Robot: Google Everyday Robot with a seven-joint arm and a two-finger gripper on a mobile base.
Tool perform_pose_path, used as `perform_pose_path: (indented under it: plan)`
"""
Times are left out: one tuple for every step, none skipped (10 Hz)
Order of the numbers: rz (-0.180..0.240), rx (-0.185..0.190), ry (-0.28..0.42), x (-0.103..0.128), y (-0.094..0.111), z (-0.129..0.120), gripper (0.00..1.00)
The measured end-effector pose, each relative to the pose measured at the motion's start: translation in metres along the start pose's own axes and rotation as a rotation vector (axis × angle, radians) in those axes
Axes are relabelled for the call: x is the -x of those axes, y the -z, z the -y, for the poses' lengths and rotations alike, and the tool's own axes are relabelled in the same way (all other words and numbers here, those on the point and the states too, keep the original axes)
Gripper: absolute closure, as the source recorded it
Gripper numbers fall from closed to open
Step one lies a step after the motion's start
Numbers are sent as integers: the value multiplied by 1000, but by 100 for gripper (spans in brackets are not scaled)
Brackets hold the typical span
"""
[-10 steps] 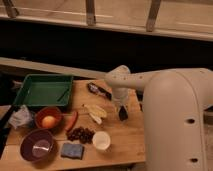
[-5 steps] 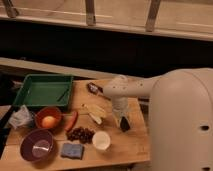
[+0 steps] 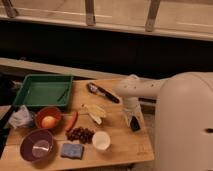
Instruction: Wipe table surface with eraser
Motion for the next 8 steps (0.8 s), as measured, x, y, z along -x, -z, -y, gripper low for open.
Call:
perform_pose_path:
  plan:
    - [7, 9, -20, 11, 0, 2, 86]
    - [15, 18, -23, 20, 0, -2, 86]
    - [27, 29, -17, 29, 2, -12, 86]
    - [40, 38, -1, 39, 6, -26, 86]
    - [53, 48, 18, 45, 9, -40, 86]
    - [65, 59, 35, 47, 13, -51, 86]
    - [80, 70, 62, 42, 18, -63, 86]
    - [82, 73, 77, 37, 19, -68, 86]
